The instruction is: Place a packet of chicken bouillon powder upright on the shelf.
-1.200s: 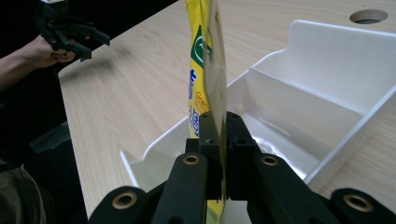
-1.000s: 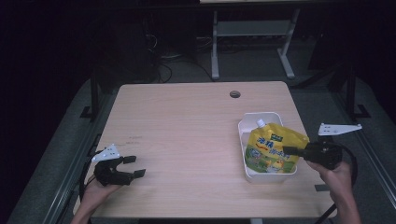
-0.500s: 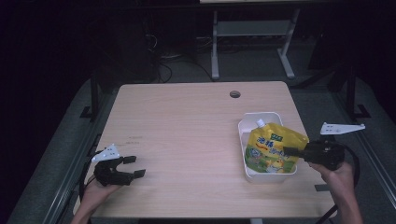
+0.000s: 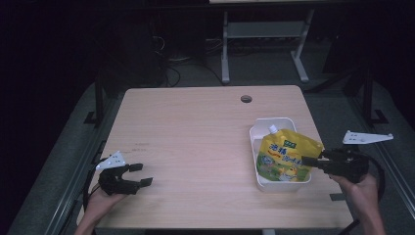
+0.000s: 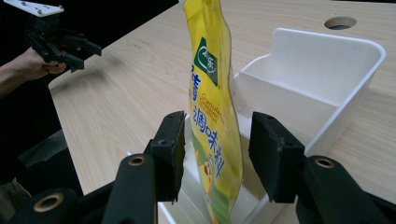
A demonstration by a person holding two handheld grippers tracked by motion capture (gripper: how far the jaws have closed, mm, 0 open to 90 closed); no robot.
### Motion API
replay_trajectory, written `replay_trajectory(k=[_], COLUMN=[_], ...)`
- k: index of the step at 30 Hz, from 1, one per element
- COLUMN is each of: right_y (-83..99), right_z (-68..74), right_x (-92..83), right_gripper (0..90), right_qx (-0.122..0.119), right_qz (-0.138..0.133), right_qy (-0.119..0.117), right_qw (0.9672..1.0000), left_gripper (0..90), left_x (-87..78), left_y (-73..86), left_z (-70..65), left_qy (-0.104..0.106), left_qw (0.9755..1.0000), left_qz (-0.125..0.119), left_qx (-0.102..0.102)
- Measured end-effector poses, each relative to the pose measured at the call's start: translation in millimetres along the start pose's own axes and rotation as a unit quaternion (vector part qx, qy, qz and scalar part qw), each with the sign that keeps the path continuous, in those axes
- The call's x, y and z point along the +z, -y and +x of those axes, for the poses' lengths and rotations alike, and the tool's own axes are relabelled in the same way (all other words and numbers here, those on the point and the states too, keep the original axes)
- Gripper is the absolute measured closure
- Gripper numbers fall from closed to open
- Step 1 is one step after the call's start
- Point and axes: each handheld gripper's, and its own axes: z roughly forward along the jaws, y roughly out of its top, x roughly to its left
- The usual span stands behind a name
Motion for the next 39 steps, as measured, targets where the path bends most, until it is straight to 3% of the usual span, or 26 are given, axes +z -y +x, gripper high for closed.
replay_trajectory(k=[29,39], right_y=[25.1,35.5], right_z=[9.7,19.6], right_x=[-26.4,-35.0], right_gripper=[47.6,47.5], right_qx=[0.013,0.007], right_qz=[0.008,0.007], right_qy=[0.032,0.033], right_qw=[0.9994,0.9994], left_gripper=[24.2,23.6], left_x=[1.8,2.2], left_y=[-0.9,-1.1], left_z=[-1.2,-1.5], left_qy=[0.003,0.003], left_qw=[1.0000,1.0000], left_qz=[0.002,0.002], left_qx=[0.004,0.003])
